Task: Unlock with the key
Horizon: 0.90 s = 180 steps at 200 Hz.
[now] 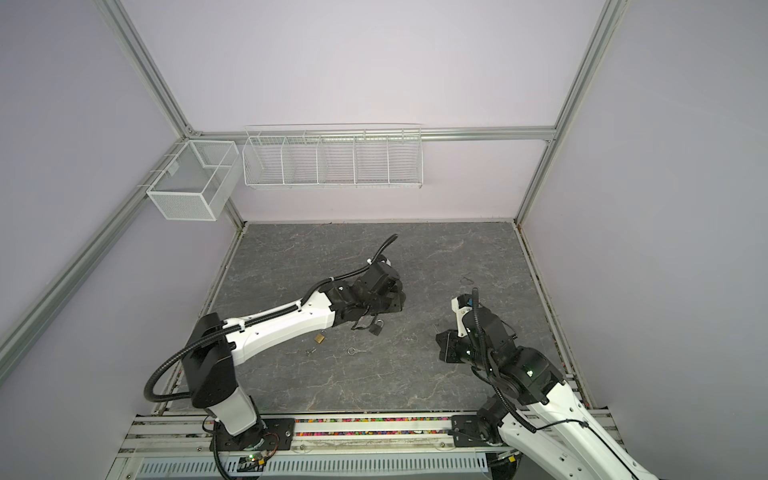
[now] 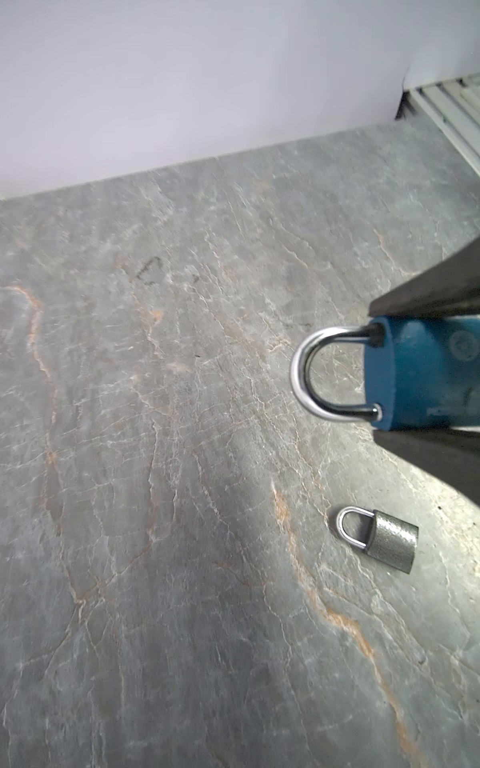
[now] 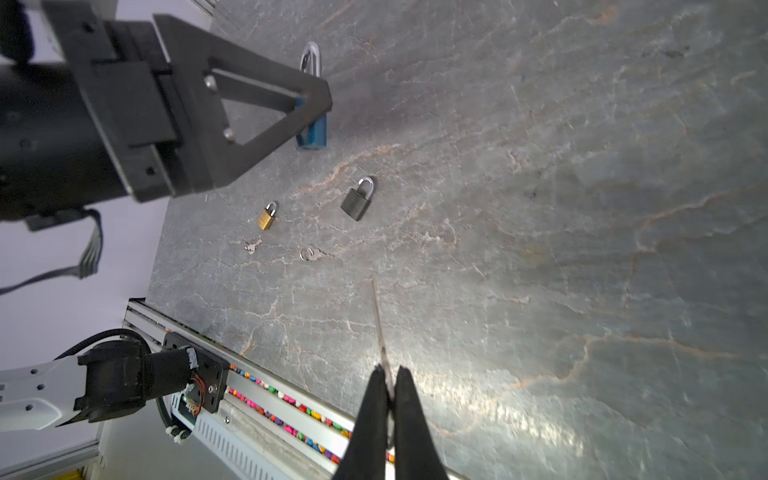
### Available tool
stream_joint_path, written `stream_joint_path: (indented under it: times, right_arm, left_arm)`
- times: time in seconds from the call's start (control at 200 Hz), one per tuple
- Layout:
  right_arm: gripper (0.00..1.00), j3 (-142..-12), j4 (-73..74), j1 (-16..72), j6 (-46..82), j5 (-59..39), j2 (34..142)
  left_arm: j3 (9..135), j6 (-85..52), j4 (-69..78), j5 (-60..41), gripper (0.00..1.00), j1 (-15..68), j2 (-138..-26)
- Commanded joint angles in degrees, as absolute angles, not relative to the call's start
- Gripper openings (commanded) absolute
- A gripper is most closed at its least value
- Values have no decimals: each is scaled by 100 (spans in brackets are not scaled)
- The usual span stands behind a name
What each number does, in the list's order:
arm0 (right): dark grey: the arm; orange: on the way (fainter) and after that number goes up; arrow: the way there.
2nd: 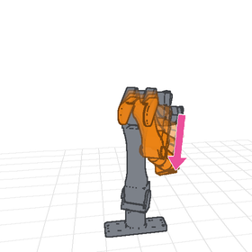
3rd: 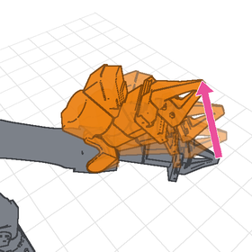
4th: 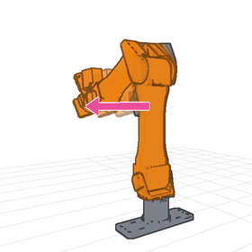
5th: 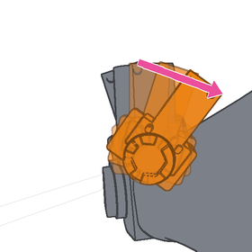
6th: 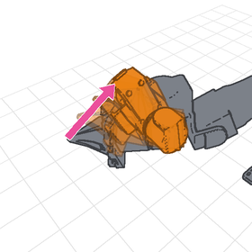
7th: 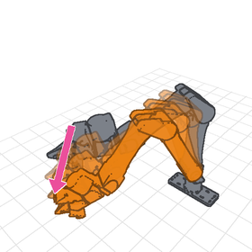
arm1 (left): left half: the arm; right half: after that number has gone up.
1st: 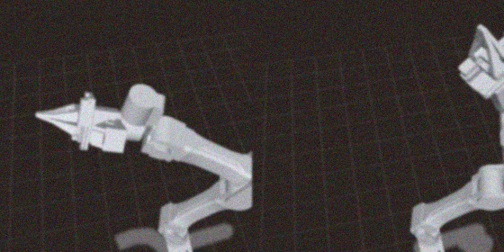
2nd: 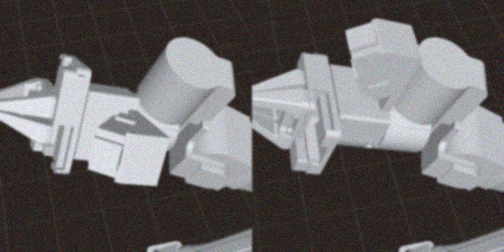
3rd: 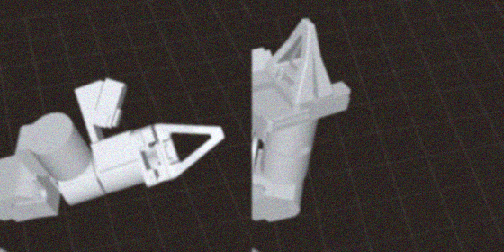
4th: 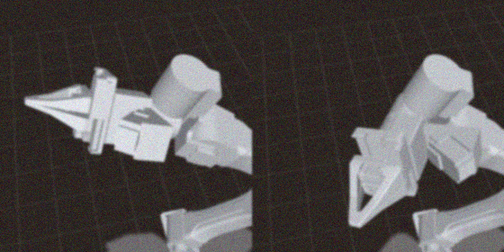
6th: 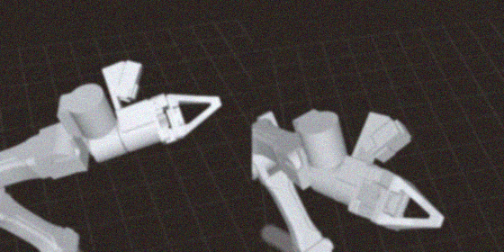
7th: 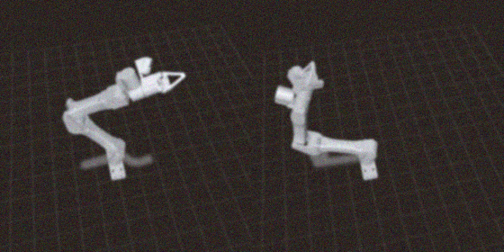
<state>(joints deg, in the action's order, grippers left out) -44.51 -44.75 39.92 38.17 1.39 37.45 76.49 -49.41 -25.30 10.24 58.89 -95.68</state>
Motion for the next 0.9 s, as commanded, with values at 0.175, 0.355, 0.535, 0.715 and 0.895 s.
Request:
stream_joint_path:
  times: [0.175, 0.355, 0.535, 0.715, 0.895]
  right_arm:
    - [7, -4549, -2648, 4833, 3591, 662, 4572]
    - [7, -4474, -1888, 4996, 3649, 584, 5010]
    - [7, -4585, -1477, 5136, 3647, 545, 5525]
    - [7, -4682, -1154, 5265, 3599, 536, 5856]
    - [7, -4745, -1042, 5288, 3647, 537, 6094]
  left_arm:
    - [6308, -6759, -992, 1774, 0, 5919, -8237]
    - [6041, -7161, -1099, 2090, 0, 5919, -7814]
    - [5778, -7483, -1042, 2292, 0, 5924, -7551]
    - [5720, -7534, -1037, 2351, 0, 5924, -7480]
    - [5693, -7532, -927, 2300, 0, 5924, -7476]
